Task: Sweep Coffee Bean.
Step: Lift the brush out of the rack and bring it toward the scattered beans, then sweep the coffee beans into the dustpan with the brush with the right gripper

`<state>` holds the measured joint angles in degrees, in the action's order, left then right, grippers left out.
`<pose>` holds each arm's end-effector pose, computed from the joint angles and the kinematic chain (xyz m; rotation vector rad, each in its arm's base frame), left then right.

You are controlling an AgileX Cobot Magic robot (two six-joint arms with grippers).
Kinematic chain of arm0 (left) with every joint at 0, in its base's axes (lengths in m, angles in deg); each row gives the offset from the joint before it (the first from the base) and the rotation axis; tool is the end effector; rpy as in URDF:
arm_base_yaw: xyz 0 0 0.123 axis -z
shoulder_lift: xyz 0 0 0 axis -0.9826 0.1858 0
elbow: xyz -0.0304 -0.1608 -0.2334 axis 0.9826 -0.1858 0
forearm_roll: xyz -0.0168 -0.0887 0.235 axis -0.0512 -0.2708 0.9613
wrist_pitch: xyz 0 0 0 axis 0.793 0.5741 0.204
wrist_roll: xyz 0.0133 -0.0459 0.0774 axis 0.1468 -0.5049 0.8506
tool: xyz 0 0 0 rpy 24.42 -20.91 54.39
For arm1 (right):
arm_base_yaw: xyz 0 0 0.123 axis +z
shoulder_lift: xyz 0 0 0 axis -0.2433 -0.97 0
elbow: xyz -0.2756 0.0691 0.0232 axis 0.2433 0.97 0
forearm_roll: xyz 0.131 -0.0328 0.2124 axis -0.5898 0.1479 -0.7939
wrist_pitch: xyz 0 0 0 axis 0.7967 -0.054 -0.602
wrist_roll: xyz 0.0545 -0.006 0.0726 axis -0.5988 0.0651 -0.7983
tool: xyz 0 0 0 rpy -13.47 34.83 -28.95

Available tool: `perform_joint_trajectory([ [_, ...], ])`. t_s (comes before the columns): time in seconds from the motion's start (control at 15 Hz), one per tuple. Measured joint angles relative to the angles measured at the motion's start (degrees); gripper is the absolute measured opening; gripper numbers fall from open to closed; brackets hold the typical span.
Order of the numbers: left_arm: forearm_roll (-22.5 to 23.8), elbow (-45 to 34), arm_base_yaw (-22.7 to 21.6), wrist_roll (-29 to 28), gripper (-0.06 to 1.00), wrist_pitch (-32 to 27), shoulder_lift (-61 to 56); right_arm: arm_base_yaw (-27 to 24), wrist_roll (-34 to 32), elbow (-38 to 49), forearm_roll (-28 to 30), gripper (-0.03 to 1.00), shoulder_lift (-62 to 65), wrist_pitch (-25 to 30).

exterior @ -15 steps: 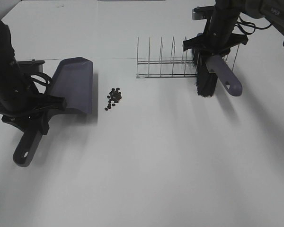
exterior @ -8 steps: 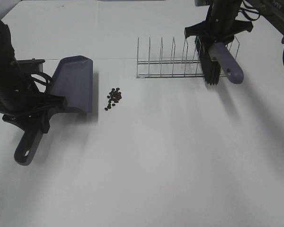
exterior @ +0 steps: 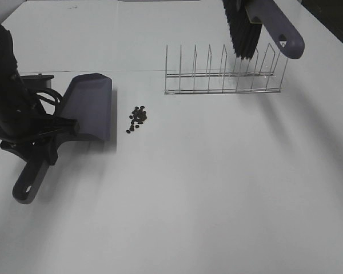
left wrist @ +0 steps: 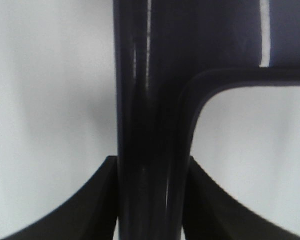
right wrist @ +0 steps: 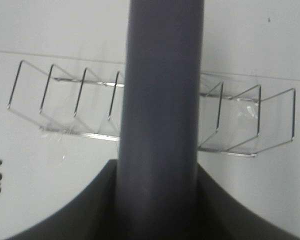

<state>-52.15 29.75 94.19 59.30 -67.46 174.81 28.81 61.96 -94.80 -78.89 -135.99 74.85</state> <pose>0.3408 -0.0961 0.1386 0.0348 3.1147 -0.1031 0.4935 0.1252 0.2970 -0.1649 2.5896 0.0728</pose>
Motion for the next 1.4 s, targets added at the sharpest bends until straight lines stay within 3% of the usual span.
perform_joint_trajectory([
  [0.4, 0.3, 0.0, 1.8, -1.3, 0.34, -1.1, 1.3, 8.1, -6.5, 20.0, 6.8, 0.3, 7.0, 0.5],
  [0.67, 0.3, 0.0, 4.8, -1.9, 0.34, 1.0, 6.2, 13.2, -12.5, 25.8, 12.5, 0.3, 5.8, -2.5],
  [1.0, 0.2, 0.5, 5.5, -2.6, 0.34, 0.7, 7.5, 17.9, -12.0, 25.0, 15.4, 0.3, -4.0, -3.4],
  [1.4, 0.2, 0.5, 5.5, -2.6, 0.34, 0.7, 7.6, 24.2, -5.6, 13.0, 15.0, 0.3, -13.2, 0.0],
])
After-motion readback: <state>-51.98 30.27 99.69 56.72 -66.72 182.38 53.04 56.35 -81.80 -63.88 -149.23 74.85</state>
